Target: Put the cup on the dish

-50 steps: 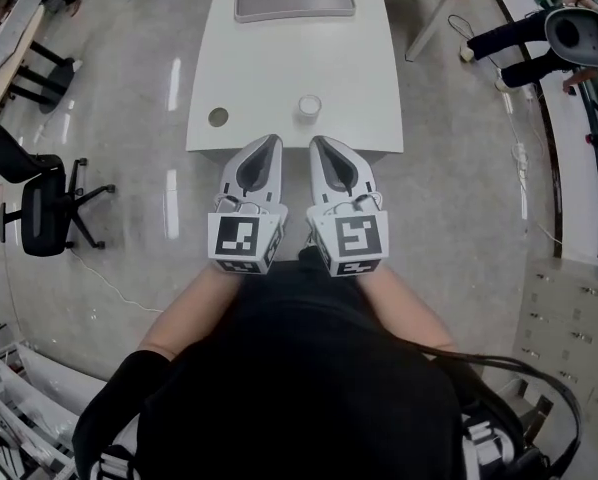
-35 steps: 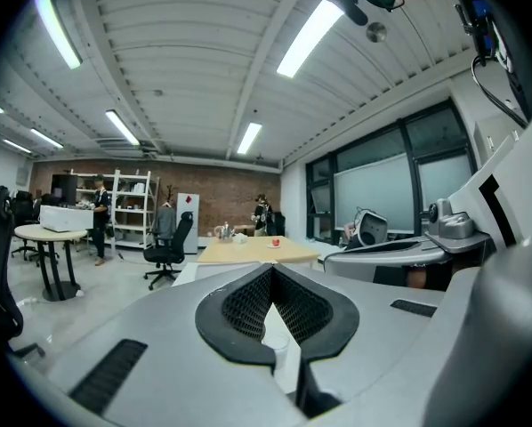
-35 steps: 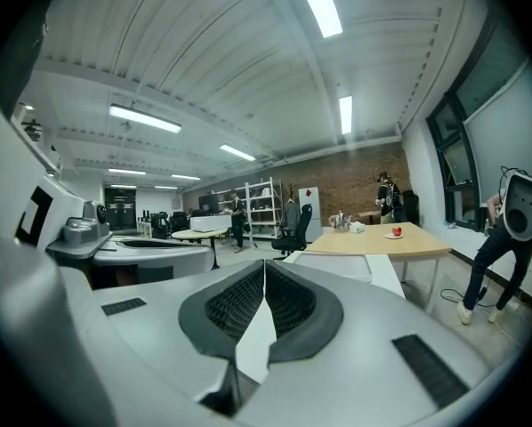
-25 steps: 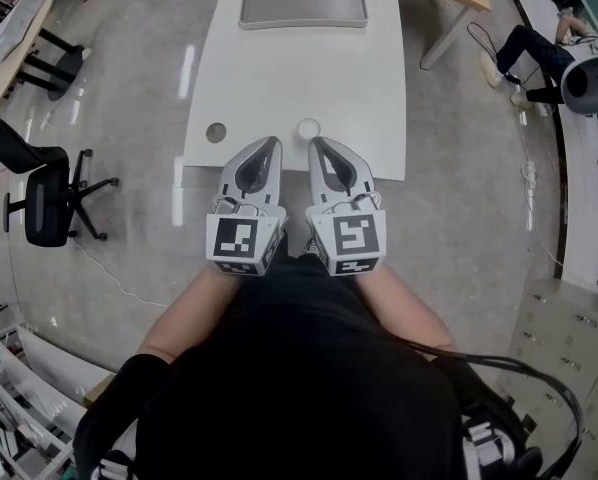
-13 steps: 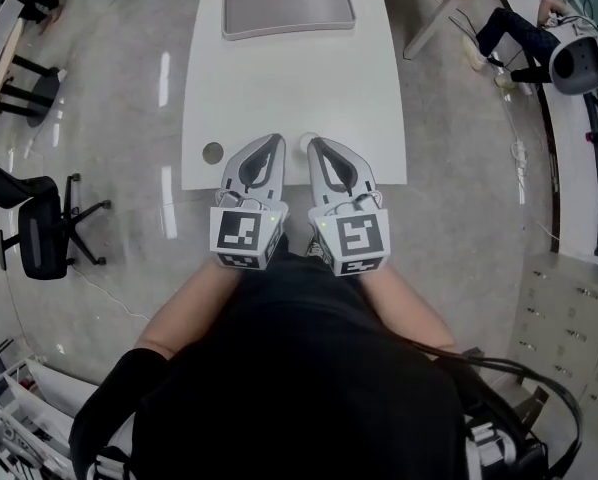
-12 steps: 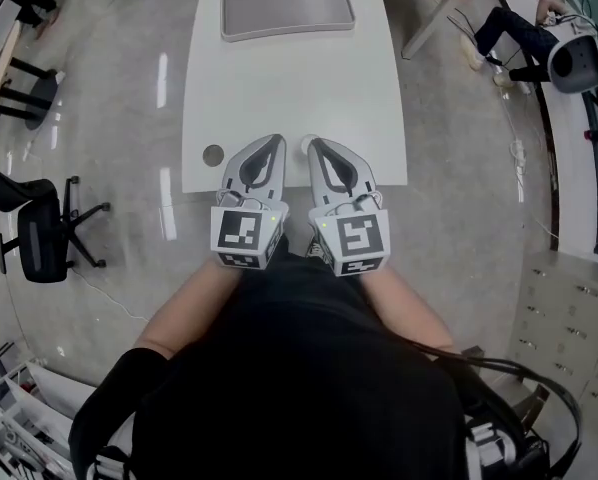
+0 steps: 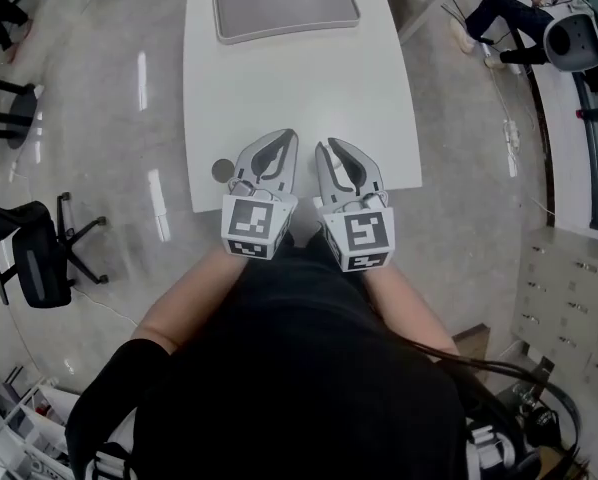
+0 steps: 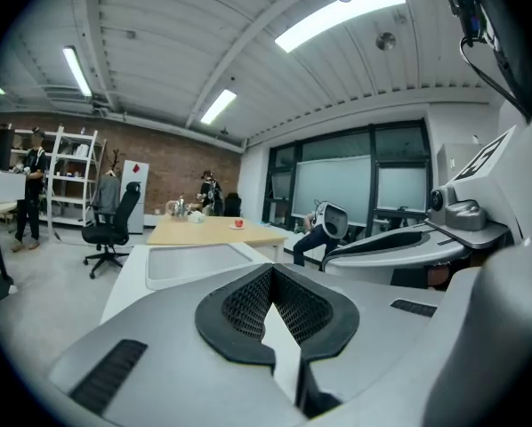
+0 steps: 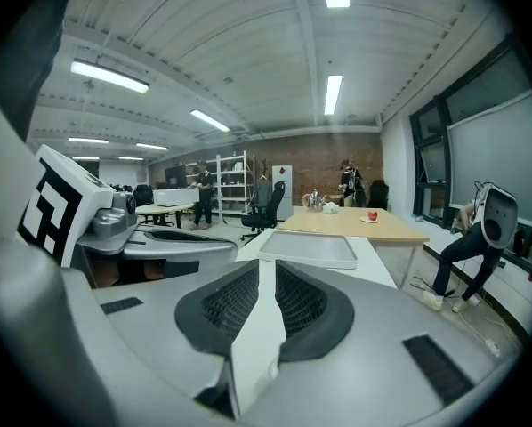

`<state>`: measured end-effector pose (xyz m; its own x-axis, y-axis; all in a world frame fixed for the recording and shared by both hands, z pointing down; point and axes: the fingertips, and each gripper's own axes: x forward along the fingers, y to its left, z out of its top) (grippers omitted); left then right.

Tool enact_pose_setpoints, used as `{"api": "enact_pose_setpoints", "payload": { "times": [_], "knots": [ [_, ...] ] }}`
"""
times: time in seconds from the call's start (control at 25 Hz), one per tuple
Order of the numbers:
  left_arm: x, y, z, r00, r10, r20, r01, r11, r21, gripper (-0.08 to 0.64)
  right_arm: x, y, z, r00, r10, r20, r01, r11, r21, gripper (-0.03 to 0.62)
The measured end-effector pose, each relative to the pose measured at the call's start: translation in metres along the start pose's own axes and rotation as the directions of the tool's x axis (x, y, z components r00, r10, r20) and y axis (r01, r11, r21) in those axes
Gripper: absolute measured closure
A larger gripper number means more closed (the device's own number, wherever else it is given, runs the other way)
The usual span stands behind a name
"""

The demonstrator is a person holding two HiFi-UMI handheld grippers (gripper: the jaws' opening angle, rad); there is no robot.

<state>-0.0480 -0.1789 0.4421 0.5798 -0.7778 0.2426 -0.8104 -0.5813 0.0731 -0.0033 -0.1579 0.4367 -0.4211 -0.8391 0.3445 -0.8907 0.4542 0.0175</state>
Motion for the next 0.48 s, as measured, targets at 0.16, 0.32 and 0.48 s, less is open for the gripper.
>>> {"api": "enact_pose_setpoints", "payload": {
  "times": [0.16,0.32,0.48],
  "knots": [
    [0.007,0.003,-0.01,1.0,-0.022,-0.017,0.022,1.0,-0.007,0.554,0.007,-0.003,-0.018,0.999,-0.016,-0.051,0.016,1.0,-0.001,0.577],
    [0.02,0.001,-0.024,0.998,-0.032,-0.046,0.032,0.999,-0.017,0.554,0.016,-0.01,-0.042,0.993,0.023,-0.117,-0.023,1.0,-0.004,0.514],
    [0.034,0.0,-0.044,0.996,-0.033,-0.087,0.031,0.999,-0.021,0.554,0.029,-0.014,-0.07,0.978,0.079,-0.192,-0.079,0.997,0.008,0.397]
  ]
}}
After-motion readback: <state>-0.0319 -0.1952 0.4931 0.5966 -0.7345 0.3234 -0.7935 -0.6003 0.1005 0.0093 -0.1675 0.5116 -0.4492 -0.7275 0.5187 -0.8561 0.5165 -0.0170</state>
